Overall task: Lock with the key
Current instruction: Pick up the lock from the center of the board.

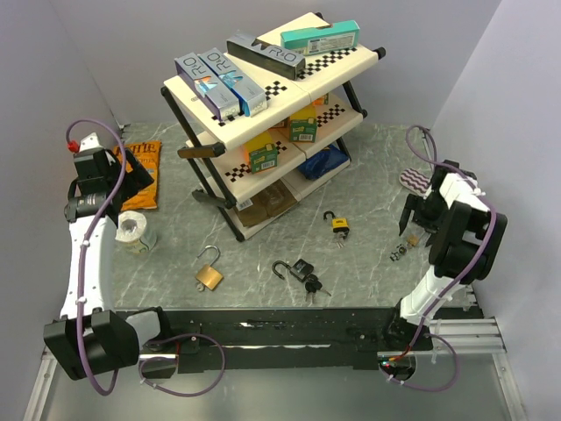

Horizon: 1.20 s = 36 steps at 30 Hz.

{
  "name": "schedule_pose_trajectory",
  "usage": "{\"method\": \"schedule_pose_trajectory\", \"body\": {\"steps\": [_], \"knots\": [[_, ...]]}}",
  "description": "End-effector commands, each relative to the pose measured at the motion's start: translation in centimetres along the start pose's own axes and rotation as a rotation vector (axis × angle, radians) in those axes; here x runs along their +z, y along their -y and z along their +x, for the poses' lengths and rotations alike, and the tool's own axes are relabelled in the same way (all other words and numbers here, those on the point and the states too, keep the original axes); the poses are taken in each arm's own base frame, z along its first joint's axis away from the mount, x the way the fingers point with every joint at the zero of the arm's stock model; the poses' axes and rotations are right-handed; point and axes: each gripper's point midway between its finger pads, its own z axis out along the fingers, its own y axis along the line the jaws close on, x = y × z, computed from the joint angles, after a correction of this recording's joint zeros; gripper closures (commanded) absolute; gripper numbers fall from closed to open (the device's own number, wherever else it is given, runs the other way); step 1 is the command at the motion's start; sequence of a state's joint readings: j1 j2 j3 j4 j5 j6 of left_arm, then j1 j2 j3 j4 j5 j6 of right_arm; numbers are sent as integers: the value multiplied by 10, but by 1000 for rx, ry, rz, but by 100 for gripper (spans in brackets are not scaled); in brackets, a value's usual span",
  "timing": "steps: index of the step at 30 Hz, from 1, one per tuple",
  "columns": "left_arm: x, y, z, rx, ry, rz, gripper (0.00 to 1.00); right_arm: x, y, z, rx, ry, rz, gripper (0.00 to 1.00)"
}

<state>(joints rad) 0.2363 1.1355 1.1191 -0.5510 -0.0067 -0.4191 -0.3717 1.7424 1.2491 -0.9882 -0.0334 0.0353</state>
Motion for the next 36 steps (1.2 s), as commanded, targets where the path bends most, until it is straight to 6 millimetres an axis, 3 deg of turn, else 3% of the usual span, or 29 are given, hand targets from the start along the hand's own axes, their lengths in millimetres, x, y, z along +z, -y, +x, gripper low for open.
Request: {"method": "schedule_pose_trajectory", "body": {"steps": [1,5,9,27,36], "knots": [[-4,6,-26,-30,58,-7,4,3,4,-24,81,19,22,13],[-1,3,-28,-27,56,-26,4,8,6,-41,99,38,25,16],[-1,2,-29,-16,56,-33,4,20,5,-45,116,14,27,20],[9,-4,-24,-20,40,-63,4,45,6,-18,154,-78,44,30],[5,-1,-22,-34,32,-46,4,49,10,-16,164,-88,45,48]]}}
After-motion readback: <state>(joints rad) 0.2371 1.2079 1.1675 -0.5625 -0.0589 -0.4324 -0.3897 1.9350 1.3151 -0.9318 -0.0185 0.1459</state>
